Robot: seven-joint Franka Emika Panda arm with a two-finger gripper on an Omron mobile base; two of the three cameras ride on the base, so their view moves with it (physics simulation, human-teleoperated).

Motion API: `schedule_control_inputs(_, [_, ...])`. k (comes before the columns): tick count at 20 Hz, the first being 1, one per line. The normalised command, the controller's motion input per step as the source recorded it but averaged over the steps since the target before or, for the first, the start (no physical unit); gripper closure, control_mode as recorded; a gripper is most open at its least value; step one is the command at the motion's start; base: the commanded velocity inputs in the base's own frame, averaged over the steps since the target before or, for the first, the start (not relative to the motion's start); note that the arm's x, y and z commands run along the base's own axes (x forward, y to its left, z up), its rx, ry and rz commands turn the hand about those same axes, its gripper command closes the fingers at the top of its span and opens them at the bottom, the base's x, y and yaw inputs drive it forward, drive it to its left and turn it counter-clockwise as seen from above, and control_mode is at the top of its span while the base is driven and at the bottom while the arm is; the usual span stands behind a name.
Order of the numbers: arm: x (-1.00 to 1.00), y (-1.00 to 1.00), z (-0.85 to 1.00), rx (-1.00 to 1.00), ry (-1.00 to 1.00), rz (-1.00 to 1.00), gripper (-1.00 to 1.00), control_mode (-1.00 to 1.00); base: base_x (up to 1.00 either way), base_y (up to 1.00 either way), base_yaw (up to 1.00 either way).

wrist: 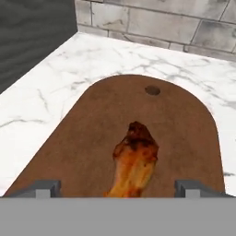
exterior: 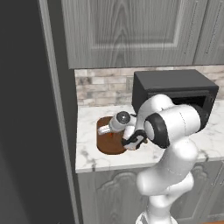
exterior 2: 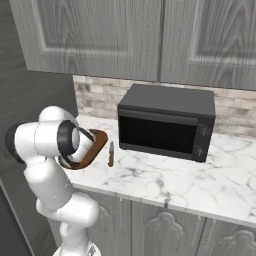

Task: Retrieve the chicken drumstick from the fridge and place it on the cutting board.

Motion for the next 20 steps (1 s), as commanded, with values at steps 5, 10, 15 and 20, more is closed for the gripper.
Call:
schedule_control_inputs(5, [-1.0, -0.11, 1.0, 0.05, -0.16, 0.0, -1.0, -1.0, 0.0, 0.0, 0.0])
schedule_control_inputs(10, [-1.0, -0.16, 1.0, 0.04, -0.24, 0.0, -1.0, -1.0, 0.0, 0.0, 0.0])
schedule_control_inputs(15, [-1.0, -0.34, 1.0, 0.06, -0.19, 0.0, -1.0, -1.0, 0.0, 0.0, 0.0])
schedule_control_inputs(20, [-1.0, -0.52, 1.0, 0.06, -0.07, 0.0, -1.0, -1.0, 0.0, 0.0, 0.0])
